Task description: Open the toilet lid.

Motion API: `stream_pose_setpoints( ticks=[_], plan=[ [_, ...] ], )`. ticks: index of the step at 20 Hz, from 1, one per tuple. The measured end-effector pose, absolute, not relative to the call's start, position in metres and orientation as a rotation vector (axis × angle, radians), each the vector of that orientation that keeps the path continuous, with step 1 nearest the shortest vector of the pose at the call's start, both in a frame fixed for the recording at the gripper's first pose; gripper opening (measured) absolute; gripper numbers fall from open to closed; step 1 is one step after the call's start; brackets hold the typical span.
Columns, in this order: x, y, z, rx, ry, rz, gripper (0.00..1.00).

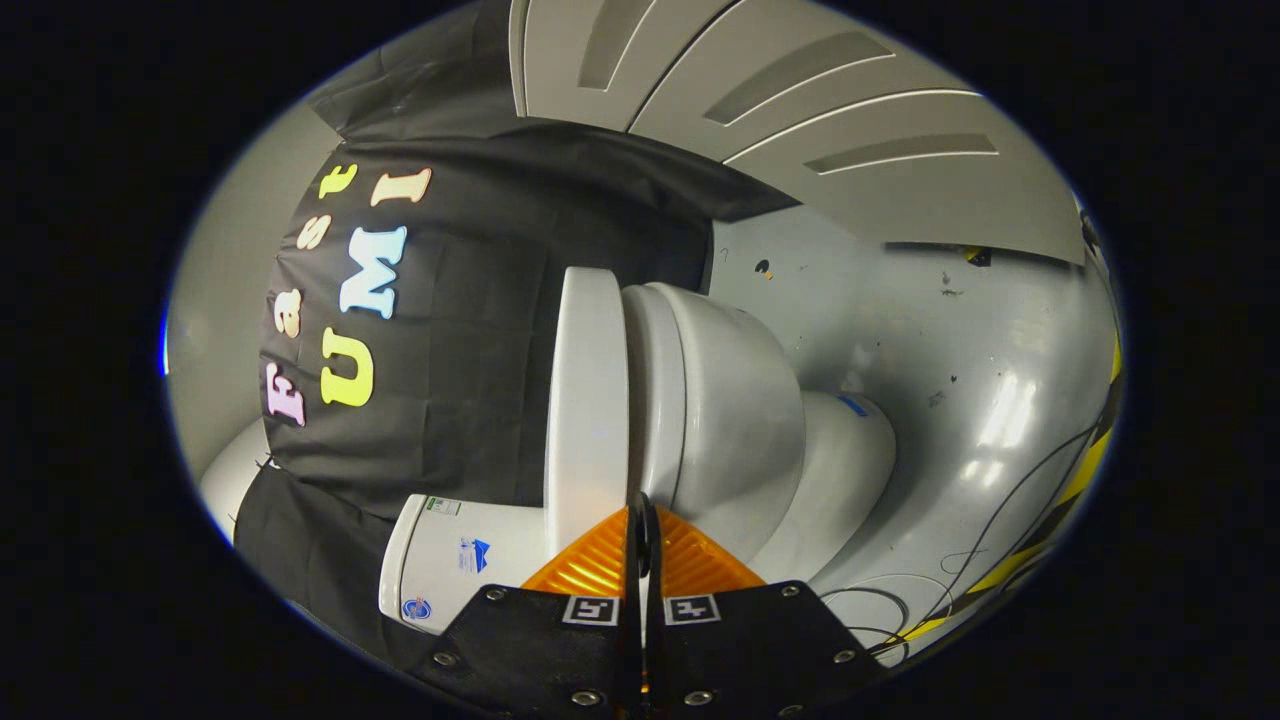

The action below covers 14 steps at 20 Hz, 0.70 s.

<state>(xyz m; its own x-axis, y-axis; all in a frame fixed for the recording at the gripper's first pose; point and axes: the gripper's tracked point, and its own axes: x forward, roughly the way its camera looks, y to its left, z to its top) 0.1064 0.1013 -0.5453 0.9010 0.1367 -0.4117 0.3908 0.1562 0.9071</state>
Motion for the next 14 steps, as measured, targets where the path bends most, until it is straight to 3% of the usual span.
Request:
stream_pose_setpoints(
  ticks=[14],
  plan=[
    [0.108, 0.099, -0.522, 1.132, 0.47, -0.21, 0.0]
  ],
)
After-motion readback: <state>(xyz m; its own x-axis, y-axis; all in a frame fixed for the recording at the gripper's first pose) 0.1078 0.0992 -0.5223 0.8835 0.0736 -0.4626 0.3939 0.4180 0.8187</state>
